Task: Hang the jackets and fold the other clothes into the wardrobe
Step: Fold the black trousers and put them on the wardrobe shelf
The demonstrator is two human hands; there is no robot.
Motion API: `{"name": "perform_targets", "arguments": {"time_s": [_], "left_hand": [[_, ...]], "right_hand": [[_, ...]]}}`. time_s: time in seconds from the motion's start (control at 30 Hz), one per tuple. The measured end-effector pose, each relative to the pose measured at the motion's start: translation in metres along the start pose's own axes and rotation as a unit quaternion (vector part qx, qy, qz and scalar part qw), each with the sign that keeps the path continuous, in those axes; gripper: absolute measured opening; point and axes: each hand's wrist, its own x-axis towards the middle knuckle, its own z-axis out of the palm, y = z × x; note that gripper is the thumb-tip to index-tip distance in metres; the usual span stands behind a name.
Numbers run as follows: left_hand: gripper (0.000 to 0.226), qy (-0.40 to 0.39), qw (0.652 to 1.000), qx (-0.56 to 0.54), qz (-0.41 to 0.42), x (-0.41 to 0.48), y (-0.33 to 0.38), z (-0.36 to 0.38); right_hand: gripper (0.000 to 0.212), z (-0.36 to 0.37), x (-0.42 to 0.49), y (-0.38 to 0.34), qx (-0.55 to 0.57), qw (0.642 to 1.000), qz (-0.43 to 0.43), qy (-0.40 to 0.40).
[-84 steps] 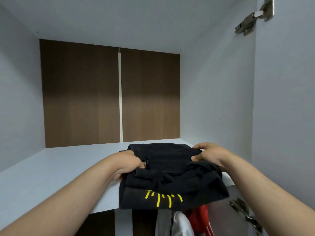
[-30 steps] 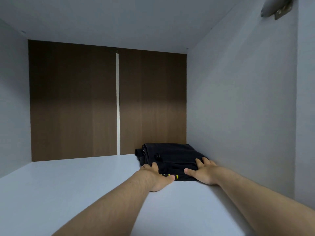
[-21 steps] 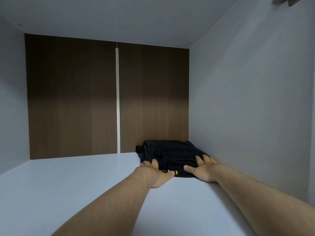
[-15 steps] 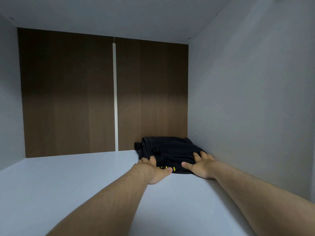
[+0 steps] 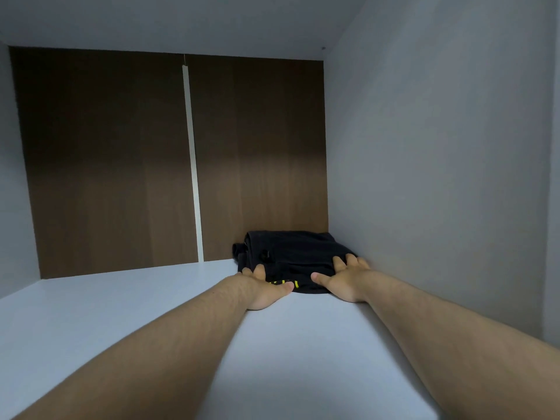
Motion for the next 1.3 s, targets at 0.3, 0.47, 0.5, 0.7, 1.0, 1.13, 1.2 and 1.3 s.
{"name": "perform_targets", "arguments": {"time_s": [0.3,0.47,0.5,0.7,1.0,1.13,1.2,1.3], "left_hand": [[0.094,0.026,0.998,0.049,0.033,-0.026,-0.009,-0.006],[0.065,0.078,0.993,-0.023,0.085,-0.069,-0.033,-0.01],[0.062,0.095,0.991,-0.025,0.088,-0.079,-0.038,-0.013],[0.063,0.124,0.989,0.013,0.081,-0.139,-0.065,-0.028],[0.056,0.147,0.97,-0.117,0.154,-0.232,-0.084,-0.033],[0.052,0.159,0.947,-0.184,0.208,-0.273,-0.087,-0.01],[0.049,0.158,0.93,-0.23,0.238,-0.29,-0.085,0.01],[0.052,0.159,0.913,-0.233,0.296,-0.308,-0.078,0.048]], "right_hand": [[0.06,-0.011,-0.02,0.002,-0.081,0.978,-0.117,0.15],[0.044,-0.023,-0.056,-0.013,0.0,0.961,-0.2,0.19],[0.039,-0.026,-0.065,-0.017,0.01,0.959,-0.216,0.182],[0.035,-0.033,-0.112,-0.025,0.022,0.949,-0.283,0.138],[0.036,-0.045,-0.223,-0.021,0.06,0.946,-0.276,0.159],[0.043,-0.028,-0.294,-0.013,0.066,0.947,-0.251,0.189],[0.044,-0.012,-0.335,-0.008,0.072,0.948,-0.234,0.203],[0.042,0.018,-0.391,0.009,0.04,0.96,-0.185,0.207]]}}
